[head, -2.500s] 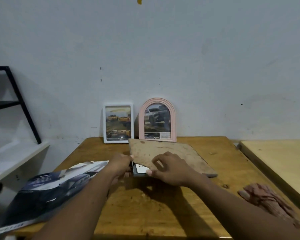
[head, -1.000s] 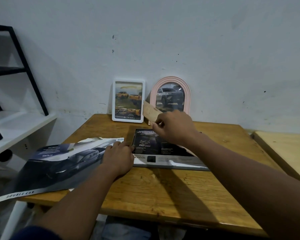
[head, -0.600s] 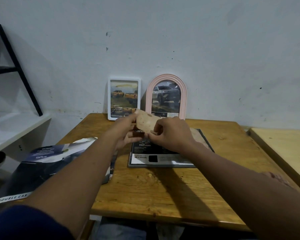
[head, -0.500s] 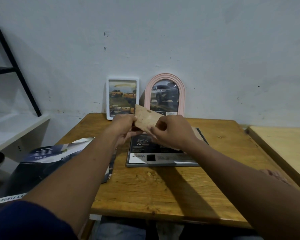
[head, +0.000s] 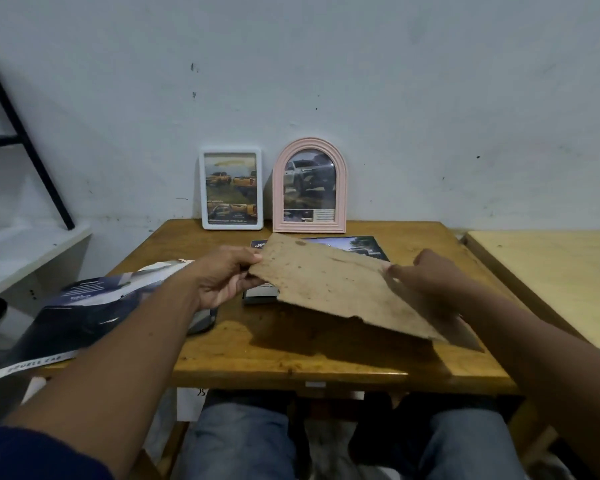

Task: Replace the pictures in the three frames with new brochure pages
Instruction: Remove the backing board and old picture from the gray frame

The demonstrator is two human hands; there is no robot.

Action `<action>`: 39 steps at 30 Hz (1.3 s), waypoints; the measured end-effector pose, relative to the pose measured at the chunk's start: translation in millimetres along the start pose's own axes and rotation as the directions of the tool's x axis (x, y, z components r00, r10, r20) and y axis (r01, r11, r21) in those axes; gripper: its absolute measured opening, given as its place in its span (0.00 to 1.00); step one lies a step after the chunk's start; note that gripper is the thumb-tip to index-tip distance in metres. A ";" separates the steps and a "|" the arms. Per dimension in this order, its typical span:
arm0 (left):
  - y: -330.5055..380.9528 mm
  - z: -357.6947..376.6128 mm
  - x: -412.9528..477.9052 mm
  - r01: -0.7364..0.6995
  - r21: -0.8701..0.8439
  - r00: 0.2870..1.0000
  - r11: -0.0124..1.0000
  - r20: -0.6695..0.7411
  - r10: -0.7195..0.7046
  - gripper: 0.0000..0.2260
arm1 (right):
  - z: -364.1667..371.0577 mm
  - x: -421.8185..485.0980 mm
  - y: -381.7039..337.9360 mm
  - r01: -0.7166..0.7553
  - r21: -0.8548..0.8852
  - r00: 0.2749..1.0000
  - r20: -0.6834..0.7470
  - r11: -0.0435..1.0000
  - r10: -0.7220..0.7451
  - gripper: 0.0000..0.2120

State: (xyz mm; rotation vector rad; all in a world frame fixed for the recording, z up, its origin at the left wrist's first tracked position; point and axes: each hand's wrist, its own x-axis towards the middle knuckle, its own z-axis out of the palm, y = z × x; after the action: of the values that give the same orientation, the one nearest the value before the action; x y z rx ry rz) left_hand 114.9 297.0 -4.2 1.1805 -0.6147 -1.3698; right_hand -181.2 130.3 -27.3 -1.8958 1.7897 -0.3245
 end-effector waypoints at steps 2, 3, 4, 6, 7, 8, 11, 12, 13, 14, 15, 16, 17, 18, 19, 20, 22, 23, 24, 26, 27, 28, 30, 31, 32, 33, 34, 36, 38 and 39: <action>-15.3 -3.2 -8.2 0.027 -0.043 1.000 0.999 0.009 -0.027 0.12 | 8.0 -10.6 16.0 -0.010 -0.046 1.000 -0.007 0.999 0.010 0.39; -22.5 -5.9 -13.0 0.052 -0.053 0.999 0.997 0.016 -0.051 0.12 | 10.5 -16.0 22.1 -0.010 -0.051 1.000 -0.001 0.999 0.010 0.39; -29.5 -9.0 -18.2 0.085 -0.046 0.996 0.995 0.028 -0.083 0.12 | 12.6 -21.4 27.5 -0.001 -0.058 1.000 0.008 0.998 0.002 0.39; -42.3 -15.1 -28.3 0.145 -0.001 0.988 0.989 0.045 -0.145 0.12 | 16.3 -35.6 33.9 0.027 -0.083 1.000 0.018 0.996 -0.026 0.36; -47.9 -17.2 -32.0 0.166 0.031 0.986 0.986 0.030 -0.167 0.12 | 19.0 -41.7 36.2 0.044 -0.095 0.999 0.009 0.995 -0.043 0.35; -52.6 -17.6 -35.7 0.179 0.073 0.984 0.981 -0.001 -0.180 0.13 | 22.1 -47.4 37.5 0.063 -0.106 0.998 -0.006 0.992 -0.064 0.34; -59.9 -12.2 -42.9 0.187 0.316 0.978 0.930 -0.146 -0.147 0.16 | 30.2 -61.6 37.3 0.121 -0.143 0.991 -0.038 0.982 -0.128 0.34; -60.5 -10.4 -44.6 0.179 0.465 0.974 0.867 -0.209 -0.089 0.16 | 31.8 -64.4 36.7 0.130 -0.152 0.990 -0.041 0.980 -0.138 0.34; -60.3 -8.5 -45.8 0.174 0.626 0.966 0.760 -0.258 -0.009 0.16 | 33.1 -66.5 36.2 0.134 -0.156 0.989 -0.041 0.979 -0.142 0.34; -59.7 -7.8 -45.3 0.168 0.768 0.956 0.618 -0.280 0.088 0.16 | 33.7 -68.1 35.5 0.138 -0.161 0.988 -0.046 0.977 -0.147 0.34; -59.6 -7.9 -43.2 0.164 0.872 0.944 0.460 -0.274 0.183 0.17 | 33.6 -69.7 35.2 0.142 -0.164 0.987 -0.052 0.976 -0.152 0.35; -60.5 -7.8 -40.2 0.158 0.934 0.930 0.320 -0.250 0.271 0.19 | 33.3 -70.9 35.0 0.150 -0.169 0.985 -0.057 0.974 -0.161 0.35; -62.9 -8.2 -35.9 0.141 0.963 0.917 0.228 -0.214 0.337 0.21 | 33.2 -71.6 35.5 0.162 -0.173 0.983 -0.061 0.972 -0.175 0.35; -66.3 -7.4 -32.1 0.109 0.978 0.909 0.180 -0.171 0.380 0.22 | 33.1 -72.1 36.4 0.174 -0.175 0.981 -0.059 0.969 -0.187 0.34; -70.4 -6.9 -28.4 0.070 0.985 0.908 0.159 -0.129 0.399 0.23 | 33.0 -72.8 37.3 0.184 -0.174 0.979 -0.053 0.967 -0.195 0.34; -74.9 -6.0 -25.9 0.032 0.989 0.911 0.146 -0.089 0.402 0.23 | 32.9 -73.8 38.1 0.192 -0.173 0.978 -0.047 0.966 -0.203 0.34; -84.2 -3.9 -24.4 -0.006 0.995 0.918 0.101 -0.034 0.396 0.24 | 33.6 -75.7 40.0 0.213 -0.171 0.974 -0.044 0.962 -0.223 0.34; -88.8 -3.5 -25.3 -0.012 0.997 0.915 0.079 -0.021 0.403 0.24 | 34.1 -76.6 41.2 0.224 -0.169 0.971 -0.045 0.960 -0.235 0.34; -92.9 -4.2 -26.9 -0.011 0.998 0.909 0.065 -0.017 0.416 0.24 | 34.7 -77.6 42.4 0.236 -0.168 0.968 -0.049 0.957 -0.248 0.34; -99.6 -7.1 -30.3 -0.011 0.998 0.892 0.056 -0.016 0.451 0.23 | 35.8 -79.3 45.1 0.255 -0.169 0.962 -0.054 0.952 -0.268 0.34; -102.3 -9.4 -31.7 -0.011 0.998 0.885 0.063 -0.019 0.465 0.21 | 36.6 -79.6 45.9 0.261 -0.173 0.961 -0.048 0.950 -0.273 0.33; -104.0 -10.8 -33.2 -0.012 0.998 0.878 0.067 -0.021 0.478 0.19 | 37.2 -79.4 46.3 0.263 -0.182 0.961 -0.037 0.948 -0.274 0.33; -105.9 -12.4 -34.3 -0.002 0.999 0.866 0.035 -0.016 0.500 0.18 | 38.3 -76.7 44.9 0.257 -0.201 0.964 -0.013 0.945 -0.265 0.34; -106.3 -11.8 -33.9 0.017 1.000 0.865 0.004 -0.017 0.501 0.19 | 39.2 -74.5 42.7 0.251 -0.204 0.966 -0.009 0.946 -0.258 0.34; -106.2 -10.1 -33.1 0.042 0.999 0.866 -0.029 -0.022 0.500 0.19 | 40.6 -72.0 40.2 0.245 -0.202 0.968 -0.012 0.948 -0.252 0.35; -105.9 -8.1 -31.6 0.063 0.996 0.865 -0.058 -0.026 0.502 0.20 | 42.3 -69.4 36.9 0.241 -0.211 0.967 -0.025 0.947 -0.252 0.35; -105.3 -6.4 -29.9 0.077 0.994 0.861 -0.074 -0.029 0.507 0.20 | 44.4 -66.8 33.7 0.239 -0.238 0.966 -0.043 0.941 -0.256 0.35; -103.8 -4.6 -25.1 0.092 0.992 0.855 -0.088 -0.034 0.518 0.21 | 48.7 -62.7 28.2 0.240 -0.330 0.957 -0.074 0.913 -0.279 0.33; -101.6 -5.0 -20.2 0.107 0.988 0.855 -0.115 -0.032 0.518 0.21 | 53.3 -60.4 25.4 0.235 -0.397 0.952 -0.088 0.887 -0.292 0.33; -100.6 -5.9 -17.8 0.116 0.984 0.854 -0.132 -0.031 0.519 0.21 | 56.2 -59.4 25.0 0.229 -0.411 0.951 -0.097 0.882 -0.292 0.32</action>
State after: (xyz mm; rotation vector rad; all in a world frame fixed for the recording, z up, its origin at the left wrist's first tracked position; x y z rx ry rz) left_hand 75.7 334.9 -90.7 2.3752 -1.5906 0.0899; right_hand -180.6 199.6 -77.4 -2.4719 1.8014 -0.2197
